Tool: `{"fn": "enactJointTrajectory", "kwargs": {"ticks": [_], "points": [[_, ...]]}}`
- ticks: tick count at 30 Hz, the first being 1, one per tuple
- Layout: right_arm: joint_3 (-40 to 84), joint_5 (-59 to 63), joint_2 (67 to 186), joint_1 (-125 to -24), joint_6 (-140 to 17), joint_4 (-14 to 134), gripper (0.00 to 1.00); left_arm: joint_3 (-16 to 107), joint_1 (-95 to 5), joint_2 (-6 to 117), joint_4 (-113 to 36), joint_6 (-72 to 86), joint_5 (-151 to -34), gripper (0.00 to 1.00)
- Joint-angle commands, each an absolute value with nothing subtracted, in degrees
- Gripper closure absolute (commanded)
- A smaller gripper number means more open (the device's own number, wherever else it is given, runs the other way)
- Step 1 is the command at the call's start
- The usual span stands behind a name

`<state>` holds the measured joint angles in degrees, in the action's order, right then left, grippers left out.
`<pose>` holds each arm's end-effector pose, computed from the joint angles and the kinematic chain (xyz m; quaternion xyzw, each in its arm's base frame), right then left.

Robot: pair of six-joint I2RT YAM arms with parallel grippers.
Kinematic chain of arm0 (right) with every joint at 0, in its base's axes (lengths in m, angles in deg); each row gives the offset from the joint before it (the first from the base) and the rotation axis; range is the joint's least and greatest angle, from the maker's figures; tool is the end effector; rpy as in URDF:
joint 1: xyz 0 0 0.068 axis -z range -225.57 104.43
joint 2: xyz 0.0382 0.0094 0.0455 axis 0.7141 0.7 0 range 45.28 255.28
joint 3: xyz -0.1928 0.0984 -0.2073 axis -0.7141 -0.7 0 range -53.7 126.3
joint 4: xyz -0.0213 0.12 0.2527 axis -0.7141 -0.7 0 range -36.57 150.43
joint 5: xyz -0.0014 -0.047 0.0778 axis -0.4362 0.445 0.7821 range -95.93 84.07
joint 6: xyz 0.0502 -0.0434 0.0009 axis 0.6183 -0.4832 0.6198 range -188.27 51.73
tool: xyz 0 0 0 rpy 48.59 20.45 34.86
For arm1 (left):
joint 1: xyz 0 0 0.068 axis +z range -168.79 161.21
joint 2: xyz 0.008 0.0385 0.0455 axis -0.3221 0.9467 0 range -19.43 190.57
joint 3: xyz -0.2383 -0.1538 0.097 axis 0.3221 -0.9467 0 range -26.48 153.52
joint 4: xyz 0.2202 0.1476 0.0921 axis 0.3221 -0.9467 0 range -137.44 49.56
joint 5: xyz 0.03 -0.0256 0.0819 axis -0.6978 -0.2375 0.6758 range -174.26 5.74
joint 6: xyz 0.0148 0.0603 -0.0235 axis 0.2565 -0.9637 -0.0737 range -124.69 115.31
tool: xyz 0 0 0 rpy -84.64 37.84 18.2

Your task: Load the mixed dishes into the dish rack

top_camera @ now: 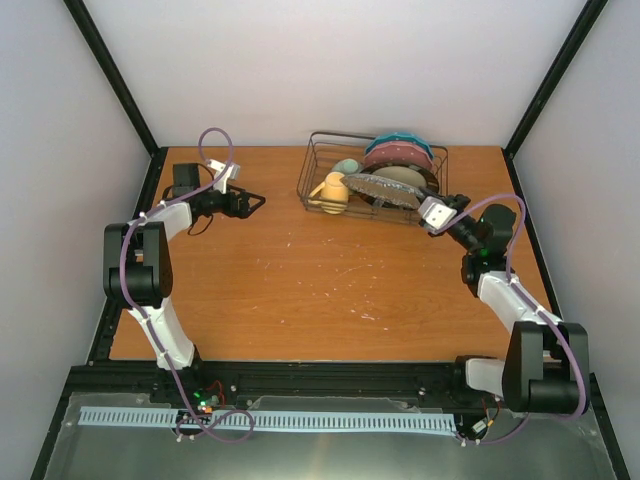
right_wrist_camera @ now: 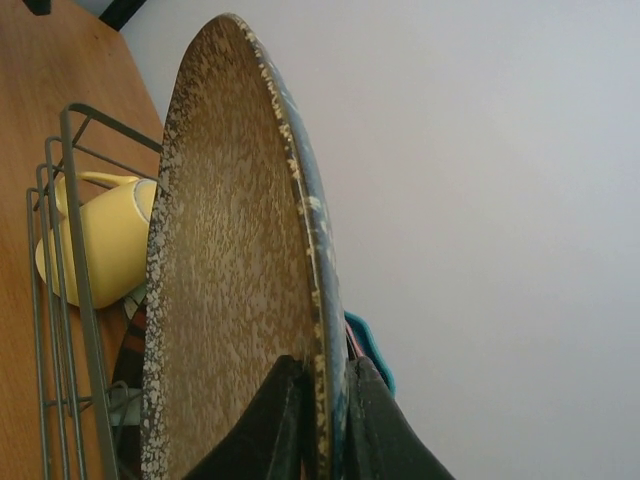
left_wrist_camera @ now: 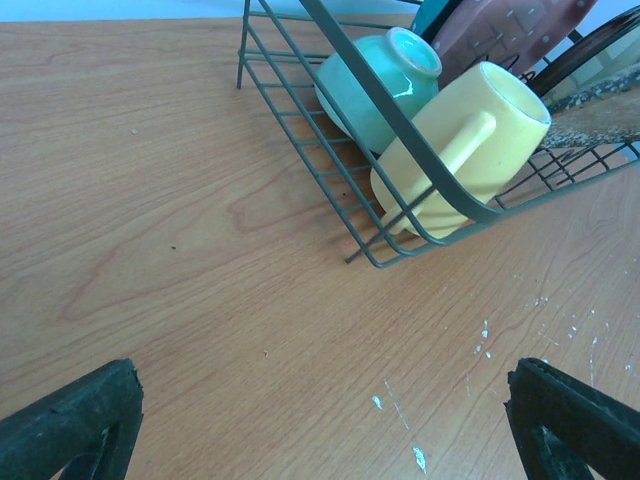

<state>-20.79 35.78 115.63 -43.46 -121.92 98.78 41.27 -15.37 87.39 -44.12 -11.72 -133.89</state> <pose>0.2832 0.0245 0.2763 -0.5135 0.4800 -0.0907 0.7055 0.4291 -0.0146 0.1987 0.1943 0.8259 -0.3498 0.3972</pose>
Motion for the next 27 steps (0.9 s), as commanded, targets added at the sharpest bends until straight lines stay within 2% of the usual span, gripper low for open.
{"fn": "enactJointTrajectory", "kwargs": {"ticks": [1,13,16,20,27], "points": [[-18.25,22.72,118.26,-40.92,-117.62,98.77,0.97,43.13,-15.45,87.83,-44.74,-12.26,-135.24,0.0],[-16.54,29.89,121.28,-36.47,-124.22,86.4,0.97,43.9,-15.45,89.29,-46.69,-13.56,-135.71,0.0],[-14.18,28.91,122.12,-36.04,-124.35,81.34,0.97,44.8,-15.45,89.98,-46.96,-13.42,-136.38,0.0],[-14.09,26.4,122.92,-35.47,-119.93,81.77,0.97,45.79,-15.45,90.71,-47.1,-13.05,-136.97,0.0],[-15.76,24.4,123.0,-35.49,-114.56,81.78,0.85,46.04,-15.45,91.39,-47.31,-12.79,-137.49,0.0]]}}
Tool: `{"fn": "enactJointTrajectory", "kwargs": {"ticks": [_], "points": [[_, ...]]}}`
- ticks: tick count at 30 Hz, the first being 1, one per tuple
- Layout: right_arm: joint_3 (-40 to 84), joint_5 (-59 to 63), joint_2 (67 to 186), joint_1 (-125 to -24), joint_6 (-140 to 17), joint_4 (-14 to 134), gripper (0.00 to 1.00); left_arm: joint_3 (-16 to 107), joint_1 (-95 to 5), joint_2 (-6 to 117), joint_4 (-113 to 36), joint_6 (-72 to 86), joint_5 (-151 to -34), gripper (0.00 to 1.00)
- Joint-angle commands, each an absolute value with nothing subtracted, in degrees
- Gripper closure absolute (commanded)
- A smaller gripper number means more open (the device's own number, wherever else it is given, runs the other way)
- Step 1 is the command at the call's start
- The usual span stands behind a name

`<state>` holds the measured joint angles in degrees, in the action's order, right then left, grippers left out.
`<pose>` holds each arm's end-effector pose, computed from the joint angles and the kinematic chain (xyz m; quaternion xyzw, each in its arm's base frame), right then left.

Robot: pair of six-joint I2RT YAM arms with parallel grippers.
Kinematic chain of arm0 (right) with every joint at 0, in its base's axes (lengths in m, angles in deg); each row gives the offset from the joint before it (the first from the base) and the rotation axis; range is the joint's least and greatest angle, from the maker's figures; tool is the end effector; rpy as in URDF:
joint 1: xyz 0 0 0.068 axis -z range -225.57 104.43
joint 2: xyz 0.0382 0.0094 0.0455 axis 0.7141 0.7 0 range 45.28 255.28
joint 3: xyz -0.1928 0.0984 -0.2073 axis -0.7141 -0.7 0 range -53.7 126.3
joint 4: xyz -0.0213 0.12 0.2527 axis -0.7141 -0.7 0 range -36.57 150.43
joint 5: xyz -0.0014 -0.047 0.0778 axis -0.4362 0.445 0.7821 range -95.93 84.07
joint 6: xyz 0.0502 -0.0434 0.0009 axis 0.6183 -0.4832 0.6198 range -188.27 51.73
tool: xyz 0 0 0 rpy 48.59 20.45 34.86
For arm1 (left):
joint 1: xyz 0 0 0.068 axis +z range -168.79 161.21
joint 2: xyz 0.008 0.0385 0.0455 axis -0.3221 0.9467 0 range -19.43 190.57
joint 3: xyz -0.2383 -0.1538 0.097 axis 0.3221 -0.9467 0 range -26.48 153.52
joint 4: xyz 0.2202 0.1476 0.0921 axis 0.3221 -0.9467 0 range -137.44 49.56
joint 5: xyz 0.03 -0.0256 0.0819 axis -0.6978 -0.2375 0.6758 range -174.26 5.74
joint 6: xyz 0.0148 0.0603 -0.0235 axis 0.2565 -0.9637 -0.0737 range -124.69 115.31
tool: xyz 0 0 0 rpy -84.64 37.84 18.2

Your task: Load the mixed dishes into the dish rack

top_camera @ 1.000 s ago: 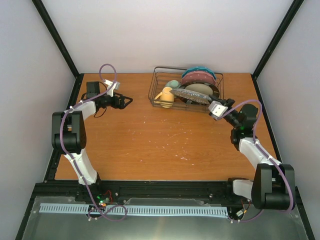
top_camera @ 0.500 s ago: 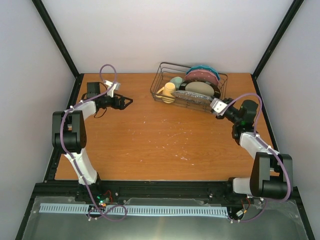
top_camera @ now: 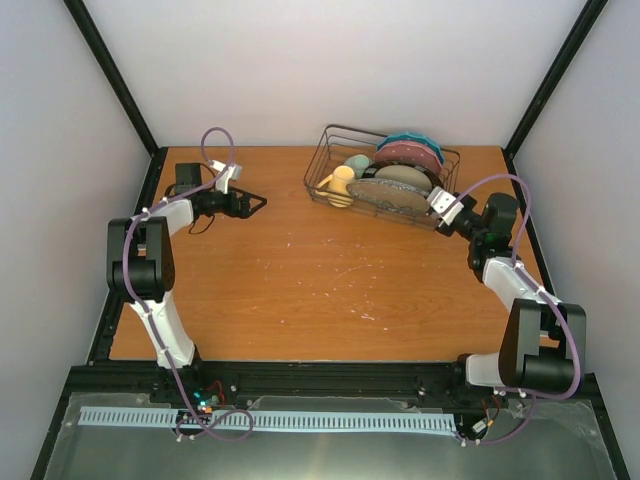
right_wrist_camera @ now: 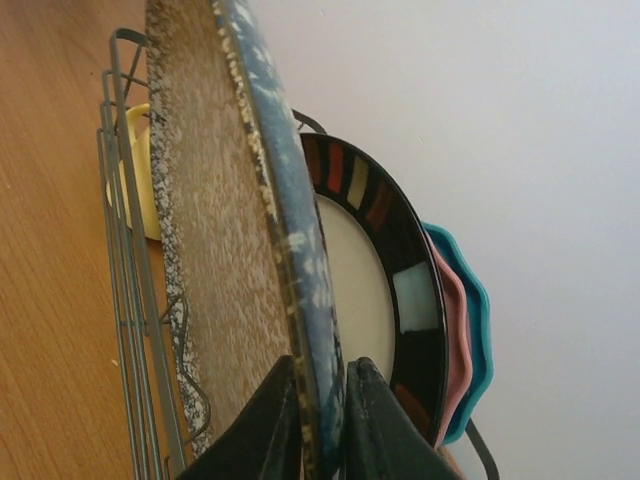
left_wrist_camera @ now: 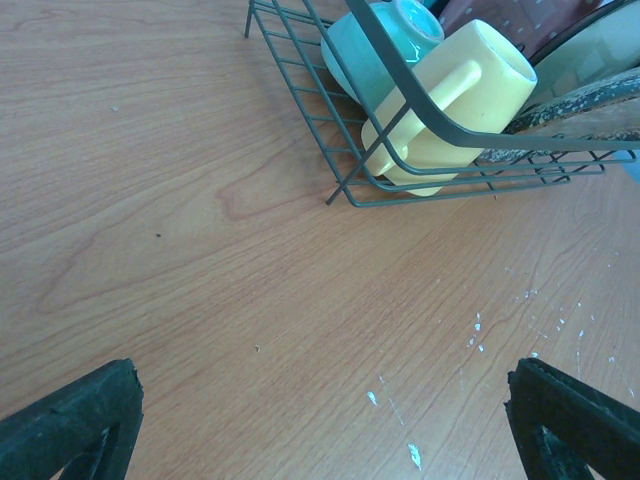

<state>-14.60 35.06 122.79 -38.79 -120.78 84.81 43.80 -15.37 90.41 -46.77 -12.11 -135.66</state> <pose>0.3142 -0.0027 0.2529 -0.4854 0.5965 -0.0454 0.6376 0.4377 -0.0151 0.1885 0.1919 0.8290 -0.3682 0.3747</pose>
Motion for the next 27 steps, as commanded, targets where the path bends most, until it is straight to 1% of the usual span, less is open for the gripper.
{"fn": "enactJointTrajectory", "kwargs": {"ticks": [1,2,5,6,9,11,14,16,23,27], "points": [[-15.82,24.46,122.87,-35.48,-114.25,81.38,0.81,46.03,-15.45,91.46,-47.34,-12.78,-137.52,0.0],[-16.13,24.55,122.74,-35.51,-113.78,81.42,0.73,46.03,-15.45,91.48,-47.3,-12.78,-137.6,0.0],[-16.87,24.49,122.09,-35.5,-112.14,82.02,0.69,45.8,-15.45,91.64,-47.22,-12.62,-137.7,0.0],[-17.31,24.67,121.91,-35.47,-111.59,82.57,0.65,45.79,-15.45,91.71,-47.15,-12.56,-137.8,0.0],[-18.43,25.67,120.8,-35.51,-110.39,84.06,0.59,45.66,-15.45,91.83,-47.12,-12.38,-137.97,0.0],[-19.22,26.69,120.1,-35.5,-109.05,85.6,0.52,45.35,-15.46,91.63,-46.67,-12.13,-138.04,0.0],[-20.16,28.43,118.96,-35.47,-106.06,88.07,0.49,44.79,-15.53,91.3,-45.62,-11.41,-138.28,0.0],[-20.57,29.55,117.89,-35.53,-105.36,88.2,0.42,44.48,-15.54,91.05,-45.17,-11.01,-138.4,0.0],[-23.84,29.82,111.09,-35.51,-103.8,89.25,0.37,43.91,-15.58,90.35,-43.61,-9.88,-138.76,0.0],[-29.56,27.2,106.02,-35.48,-96.96,98.89,0.35,42.46,-16.75,87.59,-38.75,-7.32,-138.83,0.0]]}}
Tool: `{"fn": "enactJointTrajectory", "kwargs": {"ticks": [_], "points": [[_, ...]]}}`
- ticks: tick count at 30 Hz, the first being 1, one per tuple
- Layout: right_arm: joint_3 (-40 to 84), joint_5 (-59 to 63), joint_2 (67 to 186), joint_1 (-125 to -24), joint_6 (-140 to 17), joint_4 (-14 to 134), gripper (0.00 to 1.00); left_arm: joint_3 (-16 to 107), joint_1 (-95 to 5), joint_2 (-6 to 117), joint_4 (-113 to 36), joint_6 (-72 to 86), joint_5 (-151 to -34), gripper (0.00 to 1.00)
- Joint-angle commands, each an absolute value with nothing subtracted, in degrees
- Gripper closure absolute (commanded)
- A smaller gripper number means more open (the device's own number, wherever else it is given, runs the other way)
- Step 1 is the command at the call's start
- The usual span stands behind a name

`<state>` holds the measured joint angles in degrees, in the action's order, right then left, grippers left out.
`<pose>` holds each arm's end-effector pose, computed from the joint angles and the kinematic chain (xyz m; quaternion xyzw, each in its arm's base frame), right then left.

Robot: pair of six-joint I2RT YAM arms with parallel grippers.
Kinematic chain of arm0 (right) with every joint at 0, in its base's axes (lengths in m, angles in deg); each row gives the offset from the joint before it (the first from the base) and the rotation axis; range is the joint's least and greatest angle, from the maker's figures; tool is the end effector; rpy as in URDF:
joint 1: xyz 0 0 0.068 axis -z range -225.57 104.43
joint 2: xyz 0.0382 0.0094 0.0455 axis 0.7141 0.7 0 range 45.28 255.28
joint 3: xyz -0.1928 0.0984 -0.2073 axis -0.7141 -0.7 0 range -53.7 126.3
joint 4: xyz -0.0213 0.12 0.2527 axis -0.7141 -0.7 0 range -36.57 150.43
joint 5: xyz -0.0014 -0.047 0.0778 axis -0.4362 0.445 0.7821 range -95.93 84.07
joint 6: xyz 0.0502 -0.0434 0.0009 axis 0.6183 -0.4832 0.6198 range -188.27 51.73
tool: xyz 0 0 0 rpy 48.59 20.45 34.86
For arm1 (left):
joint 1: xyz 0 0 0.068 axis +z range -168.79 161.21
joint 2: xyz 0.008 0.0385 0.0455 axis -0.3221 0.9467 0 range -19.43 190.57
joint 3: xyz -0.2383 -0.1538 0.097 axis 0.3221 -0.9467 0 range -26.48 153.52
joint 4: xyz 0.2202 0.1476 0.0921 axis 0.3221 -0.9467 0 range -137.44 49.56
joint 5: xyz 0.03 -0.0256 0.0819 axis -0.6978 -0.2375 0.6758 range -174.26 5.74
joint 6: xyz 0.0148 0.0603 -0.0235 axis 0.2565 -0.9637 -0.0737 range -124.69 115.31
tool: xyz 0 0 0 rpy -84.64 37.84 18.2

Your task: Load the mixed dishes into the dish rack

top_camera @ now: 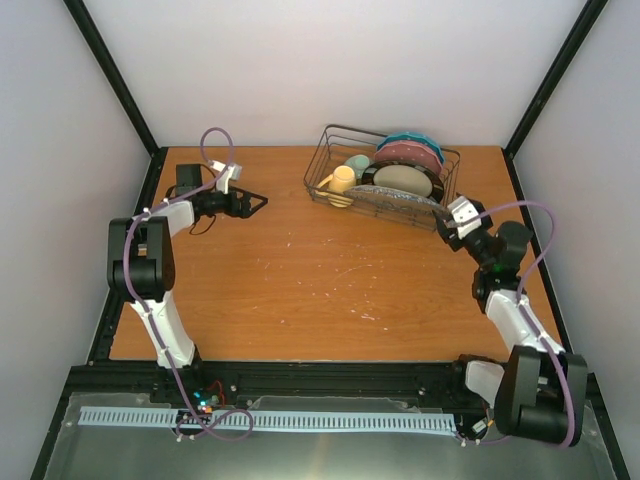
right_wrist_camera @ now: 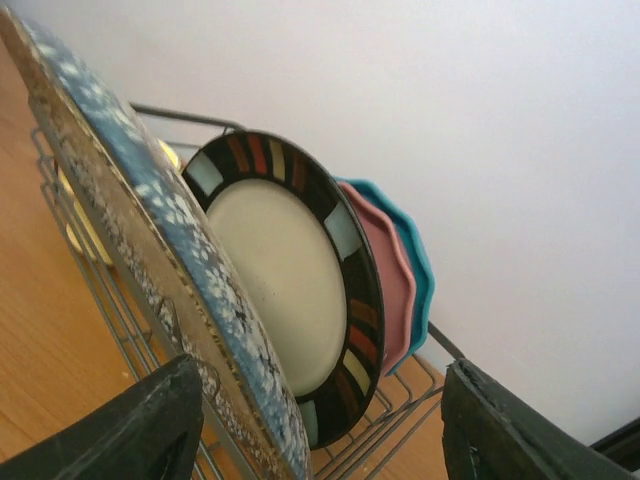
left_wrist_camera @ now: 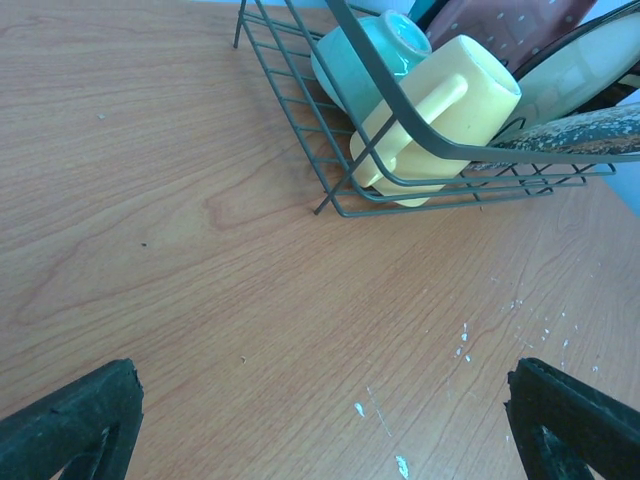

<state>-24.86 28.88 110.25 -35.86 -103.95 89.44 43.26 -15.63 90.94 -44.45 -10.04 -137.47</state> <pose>0.2637 -0.0147 0.2553 -0.3536 0.6525 -0.0368 0.6692 0.4386 -0.0180 0.1856 0.1884 0.8216 -0.3865 0.3744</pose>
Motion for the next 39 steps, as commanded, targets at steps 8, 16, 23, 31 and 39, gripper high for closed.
{"fn": "enactJointTrajectory", "kwargs": {"ticks": [8,16,23,31,39], "points": [[-33.79,22.07,100.59,-36.7,-77.56,106.86,0.32,51.31,-24.73,87.96,-42.84,-9.21,-130.45,0.0],[-33.94,19.03,91.63,-41.93,-72.53,100.54,0.4,75.88,-29.38,99.98,-61.75,-11.7,-116.04,0.0],[-29.8,9.89,88.18,-45.34,-65.87,86.29,0.66,97.02,-30.38,111.95,-75.51,-8.07,-109.81,0.0],[-27.32,5.84,88.11,-45.6,-62.01,80.68,0.63,104.91,-34.61,115.96,-79.75,-10.04,-105.48,0.0],[-27.51,6.73,88.32,-45.69,-61.65,81.16,0.6,95.71,-37.11,110.87,-67.98,-8.2,-113.47,0.0]]}}
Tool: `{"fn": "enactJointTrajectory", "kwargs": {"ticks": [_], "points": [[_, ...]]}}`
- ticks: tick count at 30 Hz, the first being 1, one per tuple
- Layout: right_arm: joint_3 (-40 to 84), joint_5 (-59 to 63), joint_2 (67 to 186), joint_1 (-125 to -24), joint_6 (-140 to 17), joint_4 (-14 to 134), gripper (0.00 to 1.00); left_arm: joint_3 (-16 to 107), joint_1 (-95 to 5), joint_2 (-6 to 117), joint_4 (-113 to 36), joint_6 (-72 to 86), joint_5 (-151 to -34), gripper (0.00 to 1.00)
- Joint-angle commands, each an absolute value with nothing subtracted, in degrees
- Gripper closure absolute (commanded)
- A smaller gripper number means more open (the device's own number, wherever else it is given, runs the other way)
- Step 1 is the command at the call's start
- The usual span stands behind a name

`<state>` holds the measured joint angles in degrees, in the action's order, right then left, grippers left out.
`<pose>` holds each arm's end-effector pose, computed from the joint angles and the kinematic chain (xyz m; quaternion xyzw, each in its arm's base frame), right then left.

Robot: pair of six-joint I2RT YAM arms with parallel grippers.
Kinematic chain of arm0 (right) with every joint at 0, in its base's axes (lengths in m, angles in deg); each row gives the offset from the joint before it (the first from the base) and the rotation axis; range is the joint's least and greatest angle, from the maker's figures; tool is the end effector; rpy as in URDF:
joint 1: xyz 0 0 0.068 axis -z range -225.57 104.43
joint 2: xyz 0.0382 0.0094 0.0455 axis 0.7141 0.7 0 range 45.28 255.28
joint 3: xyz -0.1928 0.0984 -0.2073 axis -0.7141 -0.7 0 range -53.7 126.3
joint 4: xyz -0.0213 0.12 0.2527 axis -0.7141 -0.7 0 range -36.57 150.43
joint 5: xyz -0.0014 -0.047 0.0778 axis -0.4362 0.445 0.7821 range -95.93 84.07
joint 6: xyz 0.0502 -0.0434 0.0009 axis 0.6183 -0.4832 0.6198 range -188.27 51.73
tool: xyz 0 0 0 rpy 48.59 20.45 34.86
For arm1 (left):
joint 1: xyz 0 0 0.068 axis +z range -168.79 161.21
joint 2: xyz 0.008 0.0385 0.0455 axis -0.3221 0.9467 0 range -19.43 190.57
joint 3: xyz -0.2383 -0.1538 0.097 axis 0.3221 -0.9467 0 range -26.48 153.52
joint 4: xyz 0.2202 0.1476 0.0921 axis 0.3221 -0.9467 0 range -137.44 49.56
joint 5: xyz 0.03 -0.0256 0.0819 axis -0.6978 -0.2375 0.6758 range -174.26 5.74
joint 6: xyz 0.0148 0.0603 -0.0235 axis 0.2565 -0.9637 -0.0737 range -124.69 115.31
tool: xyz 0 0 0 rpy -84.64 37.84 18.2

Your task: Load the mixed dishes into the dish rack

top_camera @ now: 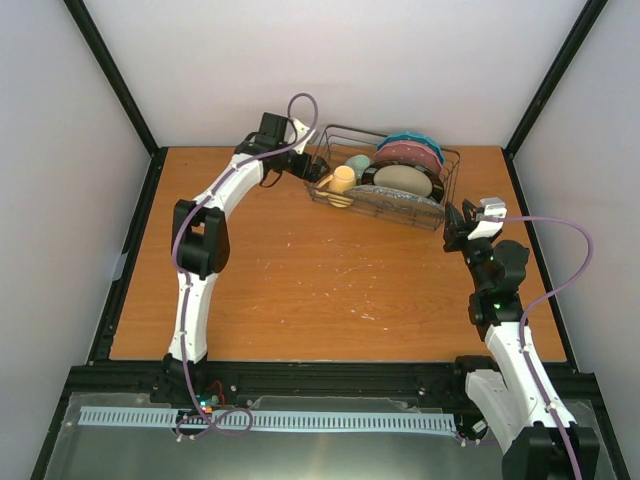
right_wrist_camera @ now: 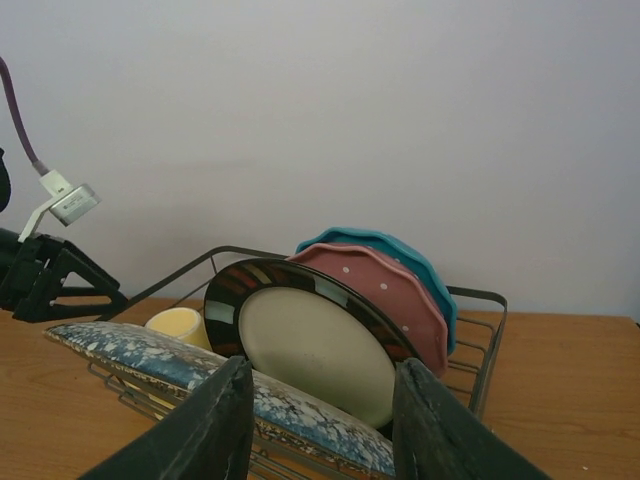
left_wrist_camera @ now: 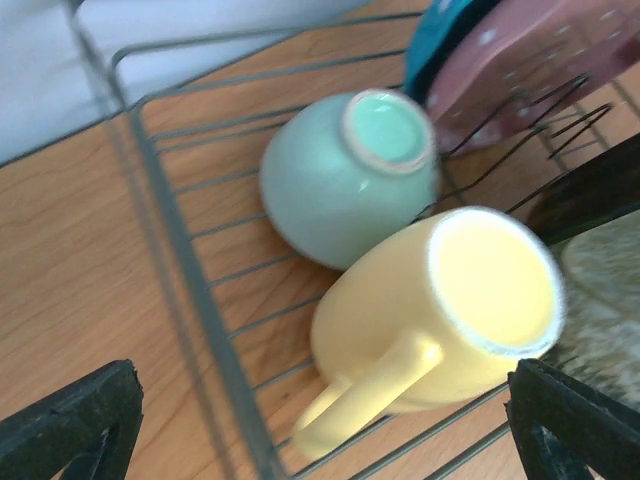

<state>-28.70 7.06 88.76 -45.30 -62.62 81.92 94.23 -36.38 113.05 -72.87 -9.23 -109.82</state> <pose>0.2040 0.0108 0.2935 -0.0466 0.6872 0.1115 0.7163 0.5422 -0.1958 0.2486 0.2569 0.8652 -0.2456 0.3538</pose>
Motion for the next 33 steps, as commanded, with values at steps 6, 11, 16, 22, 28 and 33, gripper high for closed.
{"fn": "enactJointTrajectory", "kwargs": {"ticks": [6,11,16,22,28,33], "points": [[-27.01,6.69,87.14,-45.66,-62.76,80.7,0.6,99.24,-37.42,116.74,-70.27,-9.08,-112.06,0.0],[-26.99,6.41,87.11,-45.67,-63.16,80.6,0.6,97.78,-37.4,118.72,-68.01,-8.51,-115.16,0.0],[-27.02,6.29,87.21,-45.73,-63.66,80.21,0.61,97.61,-37.43,120.18,-67.4,-6.51,-121.4,0.0],[-27.22,6.78,87.4,-45.72,-63.62,80.56,0.62,91.13,-37.51,115.51,-63.12,-5.63,-122.31,0.0],[-27.51,7.13,87.47,-45.68,-63.74,80.77,0.62,85.59,-37.52,108.79,-58.8,-5.6,-121.87,0.01],[-27.35,7.41,87.23,-45.71,-63.96,80.25,0.62,88.83,-37.49,110.66,-62.21,-5.82,-122.81,0.04]]}}
